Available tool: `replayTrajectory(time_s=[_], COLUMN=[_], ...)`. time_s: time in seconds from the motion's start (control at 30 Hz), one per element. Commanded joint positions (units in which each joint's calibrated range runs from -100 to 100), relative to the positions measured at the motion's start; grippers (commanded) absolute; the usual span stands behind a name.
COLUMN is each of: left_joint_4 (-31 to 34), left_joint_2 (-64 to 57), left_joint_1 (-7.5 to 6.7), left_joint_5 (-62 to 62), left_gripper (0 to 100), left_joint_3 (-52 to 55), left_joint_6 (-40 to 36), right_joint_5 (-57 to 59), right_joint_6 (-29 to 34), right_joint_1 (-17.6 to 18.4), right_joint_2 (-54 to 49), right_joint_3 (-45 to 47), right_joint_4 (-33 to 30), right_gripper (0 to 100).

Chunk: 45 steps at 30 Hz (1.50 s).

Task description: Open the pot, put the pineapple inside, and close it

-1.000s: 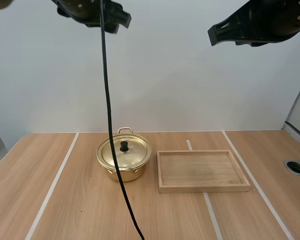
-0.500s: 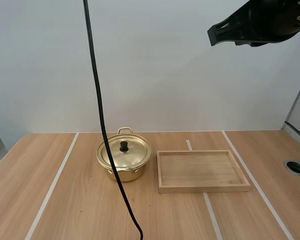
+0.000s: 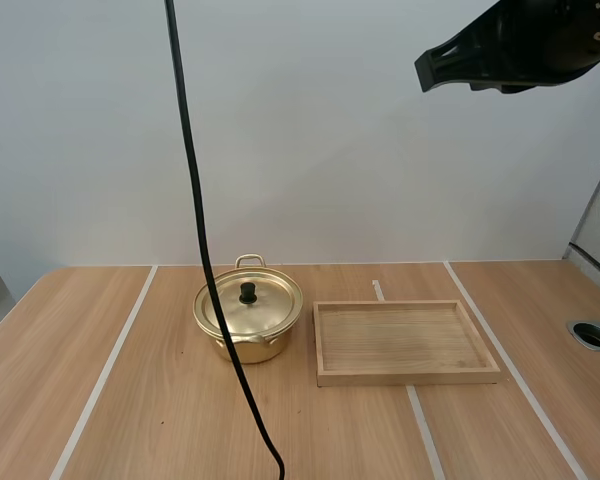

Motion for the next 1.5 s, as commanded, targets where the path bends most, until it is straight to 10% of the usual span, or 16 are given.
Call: replayTrajectory(time_s=[0.0, 0.53, 0.83, 1.17, 1.47], left_joint_4=[0.57, -3.05, -2.94, -2.94, -2.94], left_joint_2=[-0.39, -12.66, -24.73, -36.62, -44.03], left_joint_1=[-0.12, -0.12, -0.12, 0.11, 4.09], left_joint_5=[-1.39, -9.75, -17.73, -39.85, -68.16], left_gripper=[0, 0, 0, 0, 0], left_joint_3=[-0.39, -0.27, 12.11, 37.63, 61.03], left_joint_6=[-0.66, -2.91, -2.91, -6.65, -10.69], right_joint_5=[0.00, -4.18, -18.81, -54.07, -81.09], right_joint_6=[-0.12, 2.09, 11.67, 16.96, 16.96], right_joint_1=[-0.30, -0.30, -0.30, -0.64, -2.77], right_joint_2=[-0.83, -0.83, -4.92, -23.59, -38.11], right_joint_3=[-0.12, -0.12, 1.50, 30.22, 55.77], right_joint_4=[-0.26, 9.93, 5.00, 1.32, -0.25], right_gripper=[0, 0, 0, 0, 0])
